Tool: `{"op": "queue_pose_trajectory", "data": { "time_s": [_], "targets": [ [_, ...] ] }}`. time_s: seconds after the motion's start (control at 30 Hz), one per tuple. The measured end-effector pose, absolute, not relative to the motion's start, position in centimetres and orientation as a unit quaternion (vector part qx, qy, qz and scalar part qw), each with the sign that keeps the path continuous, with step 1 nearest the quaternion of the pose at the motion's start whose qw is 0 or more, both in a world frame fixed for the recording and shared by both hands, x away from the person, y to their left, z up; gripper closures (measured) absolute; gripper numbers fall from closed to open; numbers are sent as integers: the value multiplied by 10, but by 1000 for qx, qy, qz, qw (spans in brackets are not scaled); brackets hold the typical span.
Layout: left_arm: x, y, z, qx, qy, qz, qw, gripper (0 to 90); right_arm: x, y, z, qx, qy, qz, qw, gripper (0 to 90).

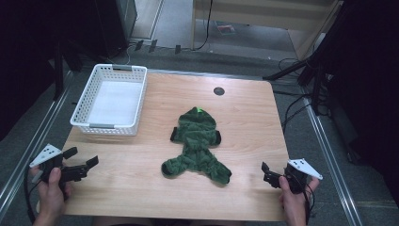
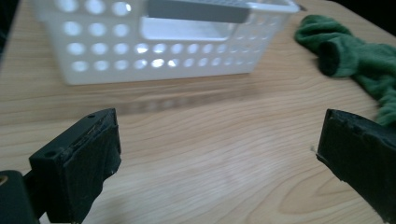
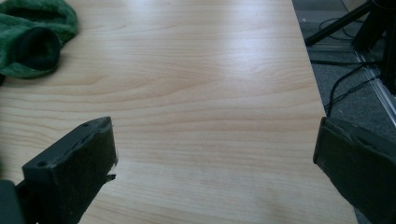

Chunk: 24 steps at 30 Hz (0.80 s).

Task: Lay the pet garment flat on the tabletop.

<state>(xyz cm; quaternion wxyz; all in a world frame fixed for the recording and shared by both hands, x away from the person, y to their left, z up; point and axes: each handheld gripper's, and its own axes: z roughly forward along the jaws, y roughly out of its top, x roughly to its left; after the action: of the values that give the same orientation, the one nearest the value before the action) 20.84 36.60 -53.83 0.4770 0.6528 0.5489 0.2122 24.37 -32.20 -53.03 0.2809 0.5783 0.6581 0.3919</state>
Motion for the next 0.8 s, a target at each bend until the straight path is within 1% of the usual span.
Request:
{"op": "queue_pose_trajectory", "data": {
  "time_s": [0.03,0.17,0.2,0.37,0.4,0.53,0.8],
  "targets": [
    [205,378,-541,646,557,212,477,0,244,-325,-533,580,656,390,283,0],
    [200,392,-544,638,568,219,472,0,242,-328,-535,582,656,389,282,0],
    [198,398,-544,628,574,226,475,0,240,-329,-537,582,657,387,281,0],
    [198,402,-543,628,575,244,465,0,236,-333,-541,584,658,387,274,0],
    [198,403,-544,628,575,247,463,0,235,-334,-543,588,655,392,267,0],
    [200,404,-546,627,578,245,462,0,235,-335,-544,586,648,408,264,0],
    [204,402,-550,630,579,239,459,0,238,-333,-546,589,650,401,264,0]
  ]
}}
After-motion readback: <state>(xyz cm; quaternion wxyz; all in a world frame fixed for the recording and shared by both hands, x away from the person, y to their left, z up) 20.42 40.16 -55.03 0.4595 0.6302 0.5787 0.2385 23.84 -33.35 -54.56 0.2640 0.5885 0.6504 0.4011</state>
